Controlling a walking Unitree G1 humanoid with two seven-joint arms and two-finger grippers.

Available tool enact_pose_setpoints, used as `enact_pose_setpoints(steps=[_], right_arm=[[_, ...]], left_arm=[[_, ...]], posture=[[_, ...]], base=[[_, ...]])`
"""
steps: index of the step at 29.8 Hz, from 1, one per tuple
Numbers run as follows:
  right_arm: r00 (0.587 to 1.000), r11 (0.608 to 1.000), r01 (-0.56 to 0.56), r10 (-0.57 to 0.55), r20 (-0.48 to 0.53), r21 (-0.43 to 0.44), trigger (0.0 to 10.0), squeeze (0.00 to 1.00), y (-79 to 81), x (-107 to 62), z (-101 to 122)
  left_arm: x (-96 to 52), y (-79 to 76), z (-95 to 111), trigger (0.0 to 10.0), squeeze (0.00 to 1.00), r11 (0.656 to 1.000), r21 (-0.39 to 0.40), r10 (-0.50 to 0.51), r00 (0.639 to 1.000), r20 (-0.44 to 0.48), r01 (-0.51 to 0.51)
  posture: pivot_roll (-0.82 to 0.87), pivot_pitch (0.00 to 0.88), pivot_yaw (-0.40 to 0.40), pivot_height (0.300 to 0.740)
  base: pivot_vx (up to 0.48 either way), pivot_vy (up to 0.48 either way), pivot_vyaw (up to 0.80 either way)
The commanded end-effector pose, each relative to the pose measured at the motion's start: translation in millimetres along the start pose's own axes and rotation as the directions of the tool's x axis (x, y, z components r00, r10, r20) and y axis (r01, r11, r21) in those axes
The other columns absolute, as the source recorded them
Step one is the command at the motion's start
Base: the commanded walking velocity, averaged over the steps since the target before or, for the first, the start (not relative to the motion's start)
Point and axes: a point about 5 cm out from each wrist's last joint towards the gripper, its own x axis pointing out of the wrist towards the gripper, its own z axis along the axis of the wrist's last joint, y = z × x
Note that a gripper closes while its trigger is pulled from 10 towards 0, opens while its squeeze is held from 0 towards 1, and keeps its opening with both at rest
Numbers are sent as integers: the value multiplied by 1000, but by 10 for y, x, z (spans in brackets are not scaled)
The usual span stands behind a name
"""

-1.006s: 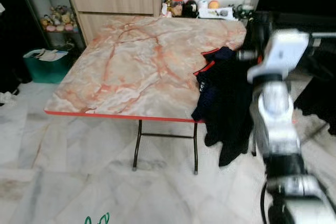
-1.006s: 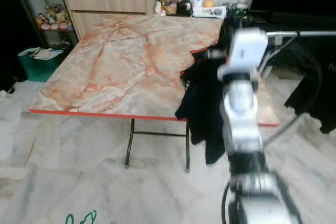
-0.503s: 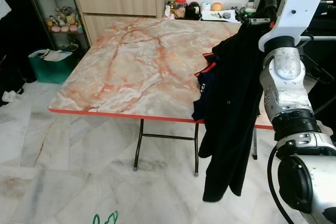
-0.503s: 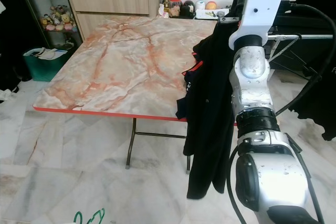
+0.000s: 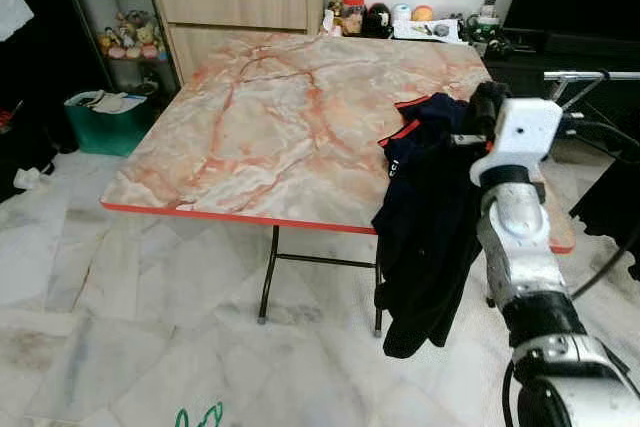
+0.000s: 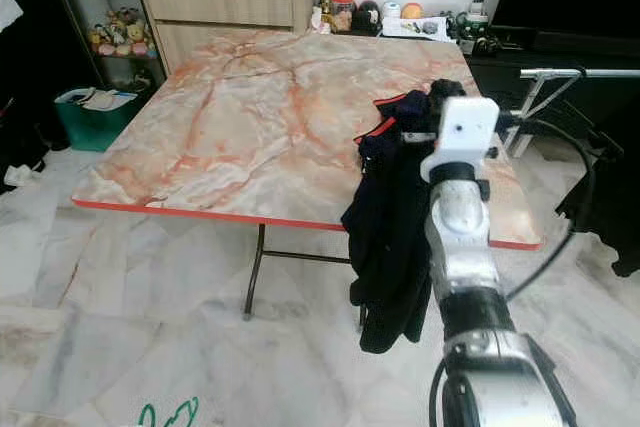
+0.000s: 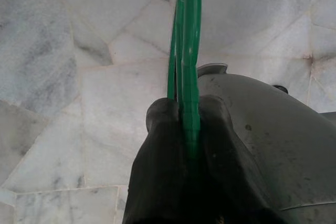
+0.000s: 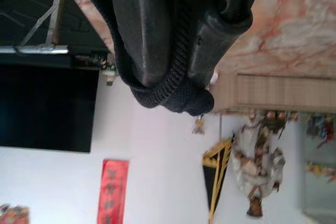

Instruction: Hang hanger

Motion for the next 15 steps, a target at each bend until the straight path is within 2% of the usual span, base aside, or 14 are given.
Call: enact_pose_setpoints(steps=[1,7,15], right_arm=[[997,1000,12,-12,70,-1,10000,0,-14,-7,137],[998,1000,-21,22,58,-18,10000,0,42,-175,63],[998,1000,-18,18,66,3,10000,0,78,-173,124]], left_arm=[[-22,34,-122,10000,0,1000,5,1,999,-39,-1],[-29,66,-132,10000,0,1000,6,0,999,-38,0],[-39,119,-134,10000,0,1000,19,16,999,-36,-15]], posture=[[-5,57,-11,740],[-3,47,-6,740],[1,33,-2,740]], base=[[0,0,0],[217,0,0],[285,0,0]])
